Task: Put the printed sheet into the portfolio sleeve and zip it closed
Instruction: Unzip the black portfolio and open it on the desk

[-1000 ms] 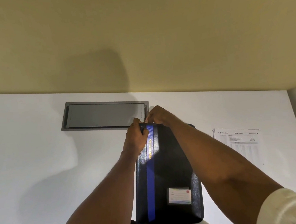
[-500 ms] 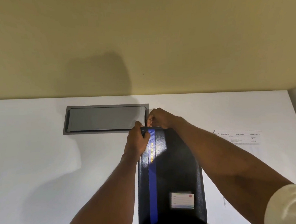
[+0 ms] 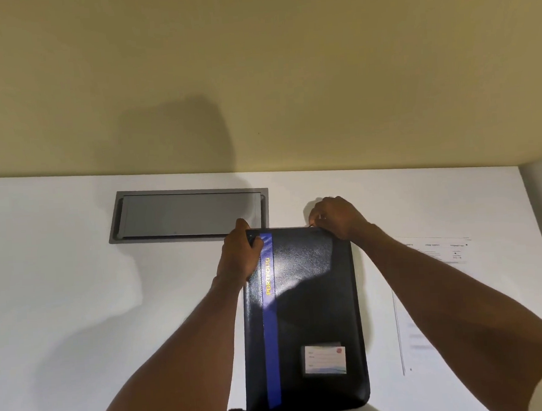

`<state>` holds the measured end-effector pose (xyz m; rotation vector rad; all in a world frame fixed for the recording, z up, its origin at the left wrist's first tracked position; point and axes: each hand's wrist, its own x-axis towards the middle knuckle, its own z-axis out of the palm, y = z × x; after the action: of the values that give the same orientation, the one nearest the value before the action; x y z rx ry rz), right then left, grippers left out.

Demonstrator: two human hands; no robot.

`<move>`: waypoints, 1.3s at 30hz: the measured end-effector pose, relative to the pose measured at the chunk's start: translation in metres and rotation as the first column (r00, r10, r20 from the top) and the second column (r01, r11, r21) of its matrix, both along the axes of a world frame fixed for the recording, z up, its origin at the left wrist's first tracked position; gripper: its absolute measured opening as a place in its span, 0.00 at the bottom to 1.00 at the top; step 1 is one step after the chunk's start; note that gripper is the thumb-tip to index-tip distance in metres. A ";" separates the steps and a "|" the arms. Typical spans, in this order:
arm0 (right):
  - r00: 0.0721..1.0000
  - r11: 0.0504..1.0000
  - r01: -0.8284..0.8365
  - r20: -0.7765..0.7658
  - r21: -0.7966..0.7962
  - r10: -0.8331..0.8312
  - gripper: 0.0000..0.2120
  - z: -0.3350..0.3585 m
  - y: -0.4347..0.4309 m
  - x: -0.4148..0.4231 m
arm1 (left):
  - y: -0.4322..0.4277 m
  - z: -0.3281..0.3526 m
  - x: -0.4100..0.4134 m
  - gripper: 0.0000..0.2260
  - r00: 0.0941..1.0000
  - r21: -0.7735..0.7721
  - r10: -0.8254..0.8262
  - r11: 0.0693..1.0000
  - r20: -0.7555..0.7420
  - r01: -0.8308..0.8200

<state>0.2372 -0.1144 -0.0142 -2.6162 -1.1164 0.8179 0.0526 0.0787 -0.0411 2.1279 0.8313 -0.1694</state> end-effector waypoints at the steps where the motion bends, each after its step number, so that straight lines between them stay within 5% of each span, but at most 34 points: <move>1: 0.999 1.000 0.031 0.035 -0.004 -0.031 0.10 -0.001 -0.010 0.000 | 0.001 0.000 0.000 0.08 1.000 0.002 -0.002 1.000 -0.001 0.002; 7: 0.961 0.974 0.228 0.162 -0.002 -0.225 0.10 -0.008 -0.061 -0.008 | 0.004 -0.002 -0.001 0.10 1.000 0.009 0.010 1.000 -0.017 -0.010; 26: 0.843 0.849 0.513 0.114 0.128 -0.526 0.07 -0.021 -0.124 -0.134 | -0.011 0.012 -0.006 0.13 0.993 0.117 0.029 0.993 -0.115 -0.016; 32: 0.791 0.793 0.607 0.066 0.047 -0.609 0.12 -0.007 -0.111 -0.135 | -0.069 0.017 -0.045 0.27 0.923 0.384 -0.376 0.844 -0.075 0.375; 39: 0.746 0.746 0.665 -0.001 0.012 -0.665 0.15 -0.007 -0.108 -0.142 | -0.168 -0.007 -0.130 0.36 0.757 0.345 -0.638 0.686 -0.138 0.641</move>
<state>0.0951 -0.2229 -0.0217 -2.6912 -0.1109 0.6221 -0.0771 -0.0889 -0.0481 2.7195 0.0641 -0.4083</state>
